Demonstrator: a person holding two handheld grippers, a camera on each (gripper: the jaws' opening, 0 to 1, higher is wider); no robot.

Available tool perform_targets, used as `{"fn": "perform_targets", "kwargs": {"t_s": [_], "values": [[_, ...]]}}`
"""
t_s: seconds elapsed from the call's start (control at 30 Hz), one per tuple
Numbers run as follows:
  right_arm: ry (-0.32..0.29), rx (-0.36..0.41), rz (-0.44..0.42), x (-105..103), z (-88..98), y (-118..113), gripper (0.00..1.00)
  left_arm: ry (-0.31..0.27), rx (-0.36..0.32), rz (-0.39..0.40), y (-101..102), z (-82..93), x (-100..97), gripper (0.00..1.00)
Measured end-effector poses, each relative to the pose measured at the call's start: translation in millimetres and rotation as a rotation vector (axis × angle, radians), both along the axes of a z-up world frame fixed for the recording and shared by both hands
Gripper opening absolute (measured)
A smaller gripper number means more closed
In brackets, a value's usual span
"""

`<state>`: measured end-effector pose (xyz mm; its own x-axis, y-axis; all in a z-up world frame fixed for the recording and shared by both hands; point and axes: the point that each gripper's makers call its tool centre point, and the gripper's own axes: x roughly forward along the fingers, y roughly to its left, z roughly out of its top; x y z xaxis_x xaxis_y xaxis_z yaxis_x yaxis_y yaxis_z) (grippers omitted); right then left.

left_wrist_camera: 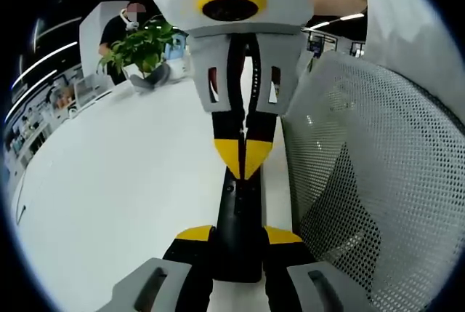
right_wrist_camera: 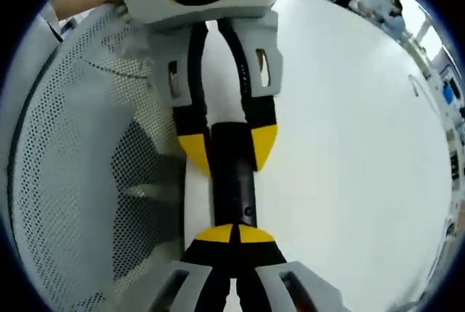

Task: Press the specified remote control buttons in sequence, fully releasing each button before pressing the next.

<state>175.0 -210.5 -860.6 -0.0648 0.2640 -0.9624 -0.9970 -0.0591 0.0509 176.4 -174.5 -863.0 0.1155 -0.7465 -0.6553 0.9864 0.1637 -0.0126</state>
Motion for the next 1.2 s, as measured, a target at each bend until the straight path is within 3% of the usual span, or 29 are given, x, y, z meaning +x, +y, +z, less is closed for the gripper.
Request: {"fn": "perform_targets", "kwargs": {"t_s": [0.23,0.33,0.53,0.93,1.03,1.2], "values": [[0.017,0.186,-0.031,-1,3.5,-1,0.00,0.001,-0.002,0.001,0,0.1,-0.2,0.25],[0.022,0.227,-0.060,0,4.6,-2,0.00,0.001,-0.002,0.003,0,-0.1,0.0,0.25],[0.017,0.234,-0.098,0,4.3,-1,0.00,0.000,-0.003,0.003,0,-0.4,0.1,0.25],[-0.087,0.173,-0.105,2,2.4,-9,0.00,0.001,-0.009,0.016,-1,-0.1,0.2,0.25],[-0.098,0.194,-0.121,2,2.0,-9,0.00,0.001,-0.011,0.019,-1,-0.1,0.1,0.25],[-0.057,0.192,-0.156,5,2.1,-8,0.00,0.000,-0.011,0.022,-2,-0.2,0.0,0.25]]}}
